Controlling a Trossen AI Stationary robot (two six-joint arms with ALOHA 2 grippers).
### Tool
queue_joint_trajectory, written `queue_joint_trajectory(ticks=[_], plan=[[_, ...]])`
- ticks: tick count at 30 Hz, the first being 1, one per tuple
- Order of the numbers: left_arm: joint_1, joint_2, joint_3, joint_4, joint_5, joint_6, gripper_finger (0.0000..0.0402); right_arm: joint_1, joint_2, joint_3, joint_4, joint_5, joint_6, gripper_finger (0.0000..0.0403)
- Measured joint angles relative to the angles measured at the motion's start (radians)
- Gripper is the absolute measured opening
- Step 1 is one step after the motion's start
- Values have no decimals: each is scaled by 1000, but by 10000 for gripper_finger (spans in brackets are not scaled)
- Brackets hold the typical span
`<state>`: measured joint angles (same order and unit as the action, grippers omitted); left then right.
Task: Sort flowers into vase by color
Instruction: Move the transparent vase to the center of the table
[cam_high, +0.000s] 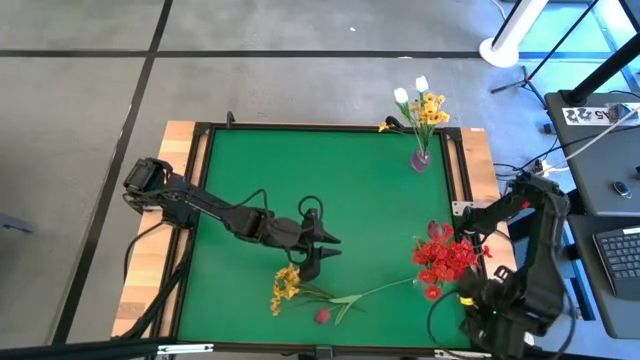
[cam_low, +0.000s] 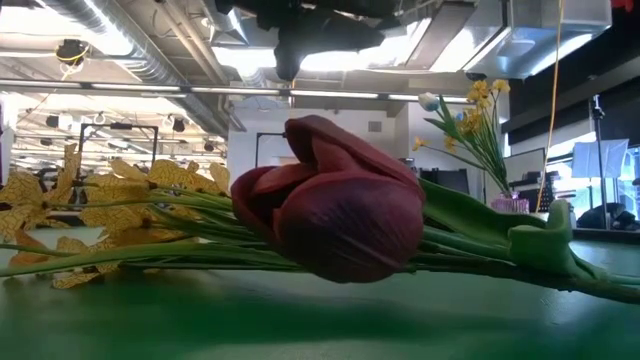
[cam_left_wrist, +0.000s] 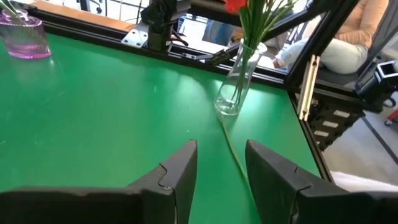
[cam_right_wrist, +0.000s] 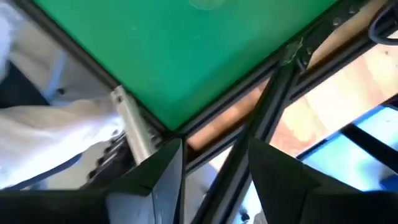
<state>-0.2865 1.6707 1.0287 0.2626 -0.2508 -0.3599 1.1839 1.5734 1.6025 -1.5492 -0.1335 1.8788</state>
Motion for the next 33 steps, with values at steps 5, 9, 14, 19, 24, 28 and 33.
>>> queue_joint_trajectory(ticks=[5, 9, 14, 19, 24, 28, 33], plan=[[-5, 0, 0, -28, 1, 13, 131, 0, 1, -127, 154, 84, 0, 184], [-5, 0, 0, -54, 2, 14, 131, 1, 1, -197, 250, 146, 0, 186], [-10, 0, 0, -70, 0, 14, 131, 1, 1, -319, 374, 157, -21, 226], [-17, 0, 0, -70, -2, 27, 131, 0, 1, -402, 360, 158, 20, 288], [-18, 0, 0, -71, -2, 31, 131, 0, 1, -449, 356, 271, 114, 330], [-18, 0, 0, -72, -2, 31, 131, 0, 1, -489, 386, 354, 149, 337], [-18, 0, 0, -81, -2, 31, 131, 0, 1, -530, 412, 350, 184, 332]])
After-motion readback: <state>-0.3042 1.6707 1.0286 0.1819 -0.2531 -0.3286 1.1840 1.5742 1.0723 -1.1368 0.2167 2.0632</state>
